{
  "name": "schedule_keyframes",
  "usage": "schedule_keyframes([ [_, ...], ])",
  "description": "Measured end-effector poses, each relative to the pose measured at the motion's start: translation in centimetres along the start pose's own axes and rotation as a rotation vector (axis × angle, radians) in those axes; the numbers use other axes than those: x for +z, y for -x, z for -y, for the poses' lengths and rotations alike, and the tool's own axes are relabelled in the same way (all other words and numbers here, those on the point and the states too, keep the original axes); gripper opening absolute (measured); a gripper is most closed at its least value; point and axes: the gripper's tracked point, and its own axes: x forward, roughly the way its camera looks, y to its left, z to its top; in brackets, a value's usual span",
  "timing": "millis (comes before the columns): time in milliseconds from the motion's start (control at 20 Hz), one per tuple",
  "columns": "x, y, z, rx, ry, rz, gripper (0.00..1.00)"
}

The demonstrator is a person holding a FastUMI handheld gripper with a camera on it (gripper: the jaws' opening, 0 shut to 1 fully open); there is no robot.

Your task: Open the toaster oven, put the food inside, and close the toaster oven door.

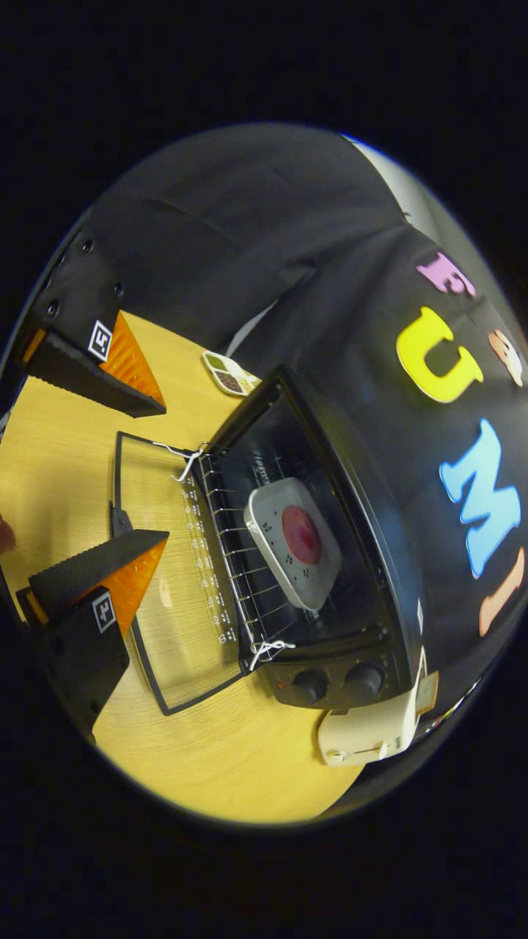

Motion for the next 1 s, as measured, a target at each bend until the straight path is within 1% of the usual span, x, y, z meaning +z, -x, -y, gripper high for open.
schedule_keyframes([
  [100, -1.2, 0.5, 1.1, -0.031, 0.079, -0.031, 0.97],
  [350, -3.6, 1.3, 4.1, -0.123, 0.213, -0.119, 0.98],
  [450, -5.2, 1.6, 5.0, -0.166, 0.260, -0.167, 0.98],
  [650, -6.9, 1.2, 6.4, -0.227, 0.282, -0.238, 0.98],
  [900, -8.1, 0.2, 7.5, -0.270, 0.275, -0.287, 0.98],
  [1000, -8.1, -0.2, 7.8, -0.287, 0.276, -0.286, 0.98],
])
